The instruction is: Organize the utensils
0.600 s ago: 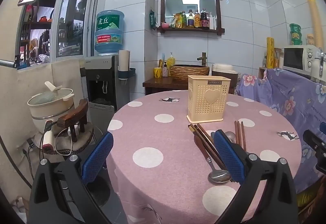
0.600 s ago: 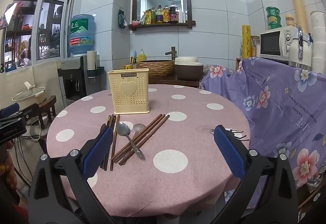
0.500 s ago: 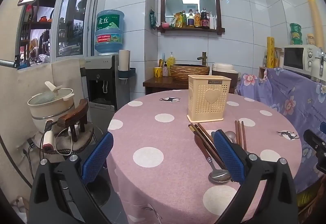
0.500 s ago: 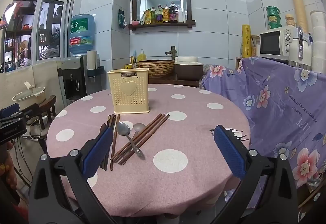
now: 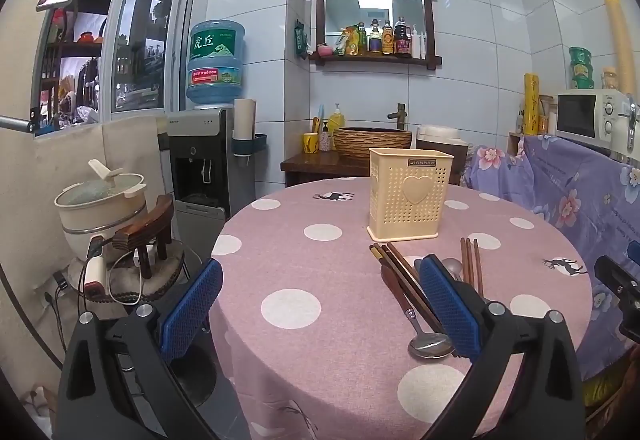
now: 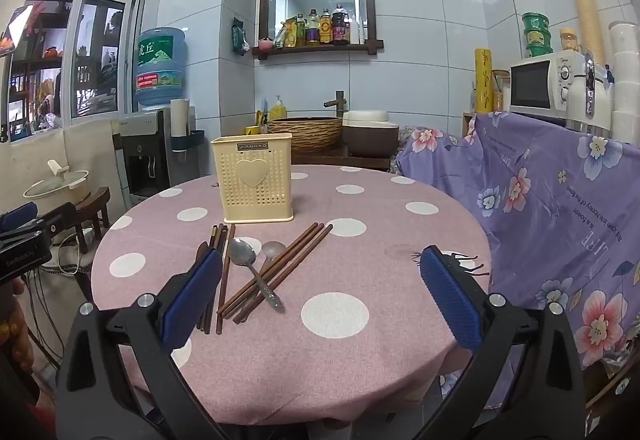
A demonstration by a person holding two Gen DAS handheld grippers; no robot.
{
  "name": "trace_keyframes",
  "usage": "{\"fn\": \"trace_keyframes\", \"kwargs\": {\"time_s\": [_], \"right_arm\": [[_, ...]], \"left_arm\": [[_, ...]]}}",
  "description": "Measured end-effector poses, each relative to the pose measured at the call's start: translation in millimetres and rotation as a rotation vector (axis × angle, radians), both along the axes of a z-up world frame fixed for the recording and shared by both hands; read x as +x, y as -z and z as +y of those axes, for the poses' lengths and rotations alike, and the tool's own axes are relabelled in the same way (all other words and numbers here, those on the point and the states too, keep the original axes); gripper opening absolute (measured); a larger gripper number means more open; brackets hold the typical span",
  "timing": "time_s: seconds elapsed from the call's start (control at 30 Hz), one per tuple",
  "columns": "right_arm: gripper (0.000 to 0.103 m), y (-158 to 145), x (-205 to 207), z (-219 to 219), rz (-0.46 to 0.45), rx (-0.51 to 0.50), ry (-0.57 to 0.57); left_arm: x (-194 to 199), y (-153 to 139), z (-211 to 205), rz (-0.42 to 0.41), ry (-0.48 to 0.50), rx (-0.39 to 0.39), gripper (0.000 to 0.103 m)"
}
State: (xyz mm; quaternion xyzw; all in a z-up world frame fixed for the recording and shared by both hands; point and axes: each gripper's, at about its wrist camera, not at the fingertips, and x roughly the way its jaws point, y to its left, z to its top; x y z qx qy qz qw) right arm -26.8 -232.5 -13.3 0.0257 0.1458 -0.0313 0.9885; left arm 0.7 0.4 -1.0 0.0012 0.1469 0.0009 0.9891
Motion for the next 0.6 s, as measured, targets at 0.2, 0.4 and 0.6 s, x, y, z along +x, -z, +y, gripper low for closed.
{"fn": "trace_keyframes", "kwargs": {"time_s": [0.2,0.4,0.6], "right_arm": [[0.098,0.1,1.2,1.6,0.0,0.0,0.0],[0.098,2.8,1.5,0.8,0.002,-0.001,-0.002],[0.098,6.1,0.0,0.8,0.004,-0.001,-0.004]], "left_arm": [[0.0,0.3,-0.1,0.0,-0.002,0.0,0.098],[-0.4,0.3,-1.0,0.002,0.0,0.002,0.098],[-0.4,0.6,-0.7,0.003,-0.001,-0.001,0.098]]}}
